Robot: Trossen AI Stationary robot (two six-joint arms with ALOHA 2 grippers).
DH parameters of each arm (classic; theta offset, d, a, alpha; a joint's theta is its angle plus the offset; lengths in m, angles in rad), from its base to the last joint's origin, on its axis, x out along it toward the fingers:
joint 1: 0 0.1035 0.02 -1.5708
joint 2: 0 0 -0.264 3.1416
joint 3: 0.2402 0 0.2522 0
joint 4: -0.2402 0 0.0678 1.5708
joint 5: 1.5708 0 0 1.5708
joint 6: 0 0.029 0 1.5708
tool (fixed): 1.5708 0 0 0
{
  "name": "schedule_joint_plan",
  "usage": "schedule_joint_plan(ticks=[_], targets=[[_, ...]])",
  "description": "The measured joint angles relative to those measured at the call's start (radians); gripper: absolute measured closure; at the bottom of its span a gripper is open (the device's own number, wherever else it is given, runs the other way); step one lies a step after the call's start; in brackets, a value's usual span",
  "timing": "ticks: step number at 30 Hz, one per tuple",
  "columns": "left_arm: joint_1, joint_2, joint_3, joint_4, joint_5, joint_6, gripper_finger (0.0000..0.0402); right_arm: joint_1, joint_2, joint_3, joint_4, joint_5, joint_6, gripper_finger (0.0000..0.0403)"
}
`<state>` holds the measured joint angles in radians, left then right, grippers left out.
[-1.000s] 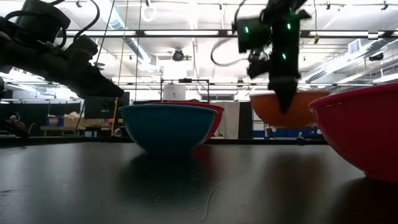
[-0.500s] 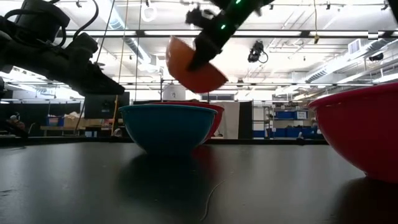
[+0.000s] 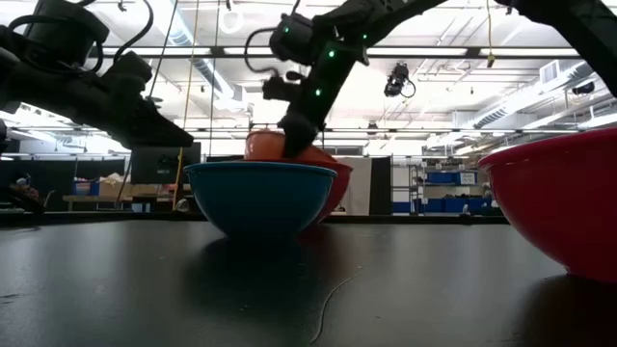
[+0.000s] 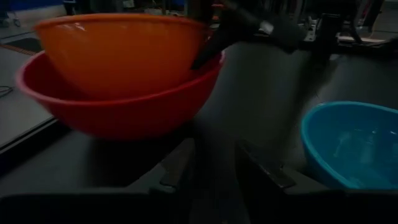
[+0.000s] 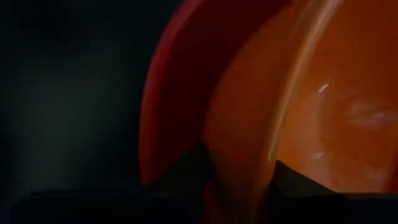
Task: Nest bowls inside each other
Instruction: Stack the orange bowl on top of the red bowl
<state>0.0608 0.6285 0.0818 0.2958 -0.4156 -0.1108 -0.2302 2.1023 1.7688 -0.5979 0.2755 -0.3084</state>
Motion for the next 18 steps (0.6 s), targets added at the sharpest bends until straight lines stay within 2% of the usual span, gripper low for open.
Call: schedule_joint_plan(ticks=[3, 9, 14, 18], targets=[[0.012, 0.0, 0.0, 0.0, -0.002, -0.004, 0.0285, -0.001, -0.032, 0.001, -0.002, -0.034, 0.034, 0.025], [0.015, 0.0, 0.0, -0.001, -0.001, -0.043, 0.0285, 0.007, -0.114, 0.002, -0.058, -0.01, 0.149, 0.019], [0.002, 0.0, 0.0, -0.02, 0.026, -0.104, 0.0285, 0.025, -0.144, 0.003, -0.066, 0.026, 0.141, 0.0175], [-0.015, 0.0, 0.0, -0.044, 0.035, -0.112, 0.0285, 0.025, -0.144, -0.018, -0.057, -0.073, 0.134, 0.0179]])
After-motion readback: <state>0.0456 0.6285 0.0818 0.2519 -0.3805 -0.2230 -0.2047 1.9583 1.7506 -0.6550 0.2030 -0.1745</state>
